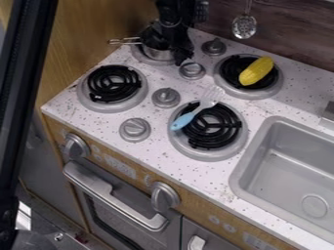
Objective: Move the silver pot from the top left to the bottom left burner
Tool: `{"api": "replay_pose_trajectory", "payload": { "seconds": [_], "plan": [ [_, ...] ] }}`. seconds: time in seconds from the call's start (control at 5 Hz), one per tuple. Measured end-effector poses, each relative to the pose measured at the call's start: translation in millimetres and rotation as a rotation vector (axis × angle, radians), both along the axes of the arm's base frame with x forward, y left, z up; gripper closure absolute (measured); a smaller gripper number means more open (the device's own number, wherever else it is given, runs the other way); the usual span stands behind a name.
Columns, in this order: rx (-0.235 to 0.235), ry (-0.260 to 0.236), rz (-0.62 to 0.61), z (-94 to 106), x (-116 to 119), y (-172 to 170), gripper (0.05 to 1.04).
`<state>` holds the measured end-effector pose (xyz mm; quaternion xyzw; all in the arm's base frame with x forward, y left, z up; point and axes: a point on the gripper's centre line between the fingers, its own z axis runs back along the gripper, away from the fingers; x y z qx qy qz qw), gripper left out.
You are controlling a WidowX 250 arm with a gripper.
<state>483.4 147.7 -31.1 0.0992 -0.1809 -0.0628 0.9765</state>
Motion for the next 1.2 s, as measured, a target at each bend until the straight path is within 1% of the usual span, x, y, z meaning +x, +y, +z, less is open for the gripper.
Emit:
{"api": "replay_pose_trajectory", "payload": {
  "seconds": [0.2, 0.4, 0.6, 0.8, 1.0, 1.2],
  "plan": [
    [0.004, 0.008, -0.007, -4.4, -3, 0, 0.689],
    [-0.002, 0.011, -0.008, -7.0, -5, -2, 0.917],
    [-0.014, 0.009, -0.018, -8.8, -8, -4, 1.001],
    [-0.014, -0.017, -0.024, 13.2, -21, -8, 1.007],
    [-0.005, -0.034, -0.003, 44.5, -44, -12, 1.016],
    [0.022, 0.022, 0.040, 51.4, -73, -7, 1.017]
  ]
}}
